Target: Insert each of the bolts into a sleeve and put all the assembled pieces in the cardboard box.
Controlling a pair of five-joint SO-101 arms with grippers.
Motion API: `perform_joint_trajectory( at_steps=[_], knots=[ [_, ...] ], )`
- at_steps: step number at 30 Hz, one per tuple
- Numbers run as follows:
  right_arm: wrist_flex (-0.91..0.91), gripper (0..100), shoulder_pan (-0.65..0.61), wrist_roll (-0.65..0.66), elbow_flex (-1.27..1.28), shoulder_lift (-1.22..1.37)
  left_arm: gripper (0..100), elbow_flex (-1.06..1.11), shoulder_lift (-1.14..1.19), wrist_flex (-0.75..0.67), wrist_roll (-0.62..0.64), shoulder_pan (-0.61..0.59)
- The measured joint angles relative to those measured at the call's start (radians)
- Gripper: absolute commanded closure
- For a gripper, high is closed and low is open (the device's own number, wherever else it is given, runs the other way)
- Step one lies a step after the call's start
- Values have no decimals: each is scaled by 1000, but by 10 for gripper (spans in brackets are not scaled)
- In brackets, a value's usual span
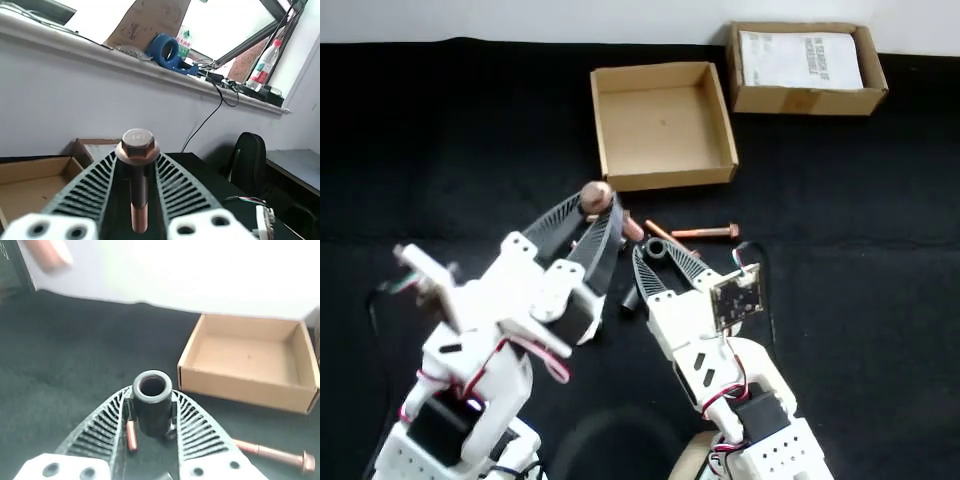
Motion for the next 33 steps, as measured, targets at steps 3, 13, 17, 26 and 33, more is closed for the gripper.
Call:
perform_joint_trajectory(
  at_steps=[3, 13, 17, 26, 33],
  knots=[
    [-8, 991, 0, 0, 0, 0, 990, -63, 187, 9, 66, -37],
    [-8, 991, 46, 0, 0, 0, 990, -94, 446, 12, 198, -87],
    [-8, 991, 54, 0, 0, 0, 990, -95, 465, 12, 198, -69],
    [-2, 991, 55, 0, 0, 0, 990, -235, 468, 12, 192, -18],
    [20, 991, 57, 0, 0, 0, 990, -253, 468, 12, 54, -12]
  ],
)
